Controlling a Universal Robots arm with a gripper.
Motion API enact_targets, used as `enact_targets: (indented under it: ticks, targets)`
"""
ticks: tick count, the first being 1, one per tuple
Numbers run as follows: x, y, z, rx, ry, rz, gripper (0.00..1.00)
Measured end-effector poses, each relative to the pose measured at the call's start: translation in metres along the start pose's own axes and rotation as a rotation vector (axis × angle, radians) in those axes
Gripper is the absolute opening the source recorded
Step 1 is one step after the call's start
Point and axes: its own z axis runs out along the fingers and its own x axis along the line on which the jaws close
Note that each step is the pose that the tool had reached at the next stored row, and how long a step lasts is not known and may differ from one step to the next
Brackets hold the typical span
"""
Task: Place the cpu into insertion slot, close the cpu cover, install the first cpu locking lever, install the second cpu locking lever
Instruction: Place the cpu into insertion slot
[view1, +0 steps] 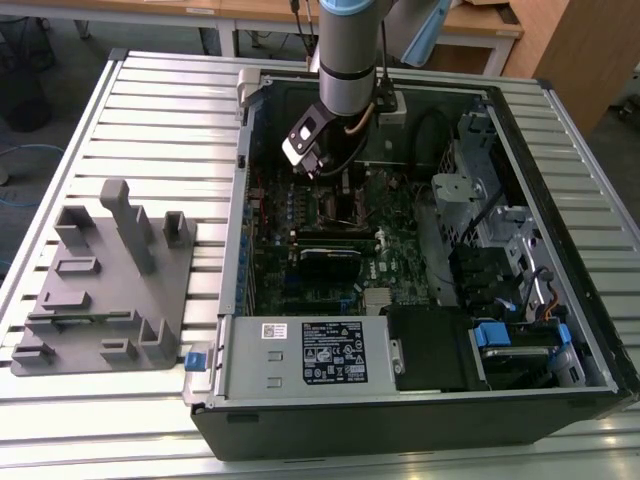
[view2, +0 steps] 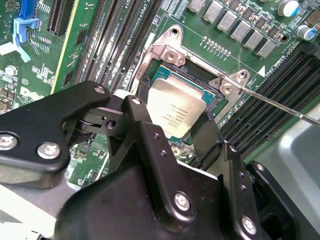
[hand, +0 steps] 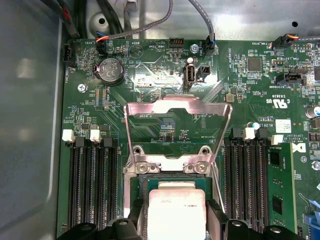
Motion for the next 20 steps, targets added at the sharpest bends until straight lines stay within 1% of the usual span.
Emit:
enact_targets:
  ticks: [20]
  targets:
    - [0.0029,-0.0001,-0.0001,0.0000,-0.0001,0.000,0.61]
